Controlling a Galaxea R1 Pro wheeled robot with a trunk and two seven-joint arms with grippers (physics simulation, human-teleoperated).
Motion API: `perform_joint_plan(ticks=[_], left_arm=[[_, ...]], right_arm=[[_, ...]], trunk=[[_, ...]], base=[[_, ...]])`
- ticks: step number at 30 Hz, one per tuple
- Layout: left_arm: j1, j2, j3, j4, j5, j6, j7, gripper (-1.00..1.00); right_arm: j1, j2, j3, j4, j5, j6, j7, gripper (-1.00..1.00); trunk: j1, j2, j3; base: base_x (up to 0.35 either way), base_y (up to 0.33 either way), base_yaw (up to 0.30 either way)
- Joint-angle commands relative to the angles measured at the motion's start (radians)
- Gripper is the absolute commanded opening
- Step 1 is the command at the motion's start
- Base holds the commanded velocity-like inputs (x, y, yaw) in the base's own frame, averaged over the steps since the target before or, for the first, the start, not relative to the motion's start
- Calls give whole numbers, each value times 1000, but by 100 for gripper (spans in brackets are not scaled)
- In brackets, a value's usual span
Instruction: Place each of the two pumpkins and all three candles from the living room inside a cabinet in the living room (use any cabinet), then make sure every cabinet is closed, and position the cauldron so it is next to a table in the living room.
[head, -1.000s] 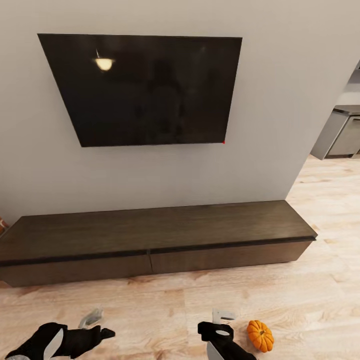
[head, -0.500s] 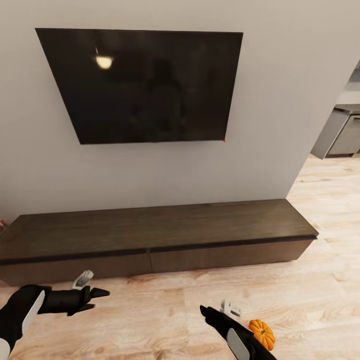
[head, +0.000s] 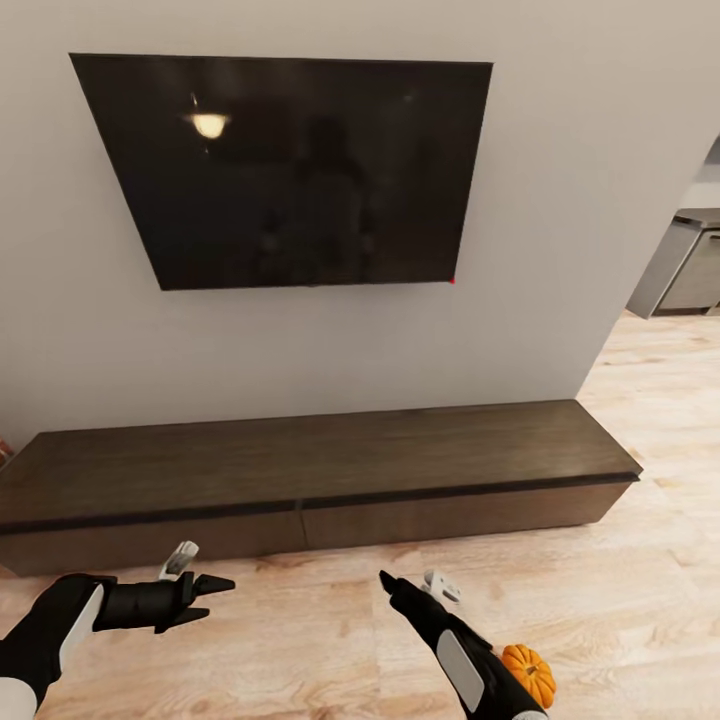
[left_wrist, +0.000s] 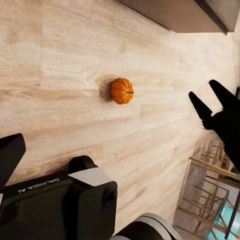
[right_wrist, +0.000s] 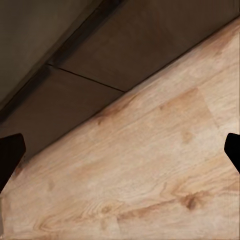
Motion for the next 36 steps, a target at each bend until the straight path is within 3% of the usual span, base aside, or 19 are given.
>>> perform_joint_plan(ticks=[1,8,9,22,26,29,33,36], left_arm=[[0,1,1,0,1,4,-4,100],[0,3,6,0,1,2,-14,100],[0,3,6,0,1,0,-15,100],[0,4,7,0,2,1,-37,100],[0,8,8,0,0,2,-104,100],[0,29,7,0,-1,1,-176,100],[0,46,7,1,-2,1,-228,100],[0,54,8,4,-2,0,-278,100]], right_arm=[[0,0,-3,-7,-15,0,9,100],[-1,0,-15,-46,-55,12,48,100],[-1,0,-19,-97,-239,13,266,100],[0,0,-36,-96,-252,20,267,100],[-1,0,-36,-96,-252,25,267,100],[0,0,-36,-95,-289,48,269,100],[0,0,-34,-49,-363,67,273,100],[-1,0,-35,-6,-387,69,277,100]], trunk=[[0,0,-1],[0,0,-1],[0,0,-1],[0,0,-1],[0,0,-1],[0,0,-1],[4,-7,-4],[15,-28,-13]], base=[[89,53,0],[123,61,0],[235,93,0],[172,62,0],[17,12,0],[2,2,0],[0,0,0],[0,0,0]])
